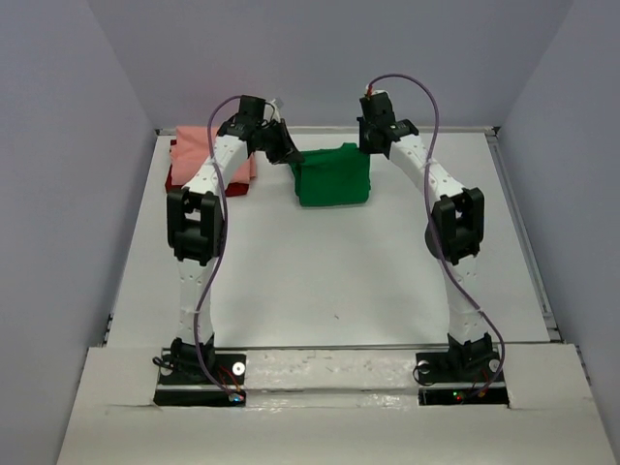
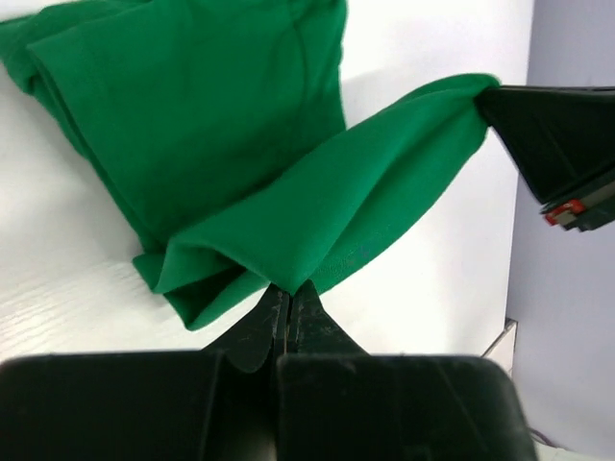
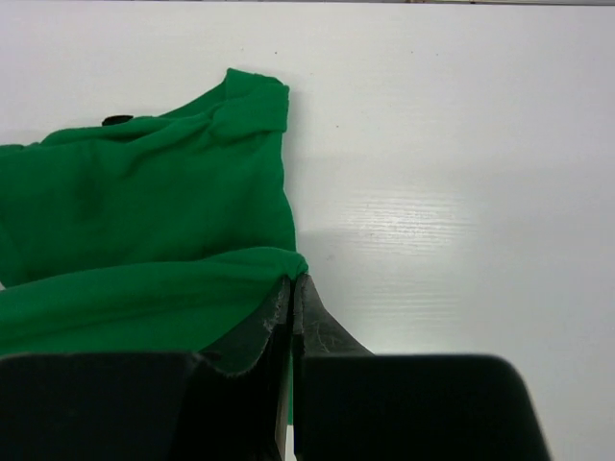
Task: Fold and stack the t-shirts
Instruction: Fold the long partially folded tshirt into a neat square
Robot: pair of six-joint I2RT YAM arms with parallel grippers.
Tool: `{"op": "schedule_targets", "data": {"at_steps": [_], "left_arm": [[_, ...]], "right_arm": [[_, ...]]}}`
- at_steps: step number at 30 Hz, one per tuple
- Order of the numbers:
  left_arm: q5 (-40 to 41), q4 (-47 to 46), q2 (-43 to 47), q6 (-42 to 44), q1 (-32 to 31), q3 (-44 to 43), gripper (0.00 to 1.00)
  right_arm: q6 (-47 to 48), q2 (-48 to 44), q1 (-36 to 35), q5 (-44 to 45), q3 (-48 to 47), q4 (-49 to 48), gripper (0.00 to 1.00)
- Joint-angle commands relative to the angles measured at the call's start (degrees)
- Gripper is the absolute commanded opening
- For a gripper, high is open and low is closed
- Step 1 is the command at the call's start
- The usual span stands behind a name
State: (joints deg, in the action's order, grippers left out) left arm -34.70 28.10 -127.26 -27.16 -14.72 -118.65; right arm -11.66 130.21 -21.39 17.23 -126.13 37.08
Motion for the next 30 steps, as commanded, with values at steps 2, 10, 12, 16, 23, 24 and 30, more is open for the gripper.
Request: {"op": "schedule_targets", "data": {"at_steps": [2,10,12,16,23,24,30], "left_arm": [[-2.4,2.8,1.9,0.6,0.3,-0.5,0.0],[-1.1,-0.2,5.5,0.8,0.3,7.8,0.0],[-0.6,-0.1,5.9,1.1,0.4,7.8,0.0],[-0.1,-0.7,5.5,0.8,0.8,7.0,0.0],[-0.6,1.6,3.1,1.3,1.3,2.5,0.0],[-0.6,1.4,3.7,1.2,1.3,2.9,0.0],[-1.2,0.7,8.6,1.2,1.1,7.5,0.0]], "right_arm": [[2.2,0.2,1.1,-0.7,-4.6,3.7,0.0],[2.2,-2.6,1.1,-2.9,1.6,1.9,0.0],[2.8,-2.6,1.1,-2.9,1.4,1.6,0.0],[4.3,-1.1,1.1,-3.5,-1.0,1.2,0.0],[5.5,1.9,1.1,-4.3,-6.4,2.6,0.0],[5.2,1.6,1.1,-4.1,-6.2,2.8,0.0],[2.5,-5.1,1.1,-4.2,1.6,2.9,0.0]]}}
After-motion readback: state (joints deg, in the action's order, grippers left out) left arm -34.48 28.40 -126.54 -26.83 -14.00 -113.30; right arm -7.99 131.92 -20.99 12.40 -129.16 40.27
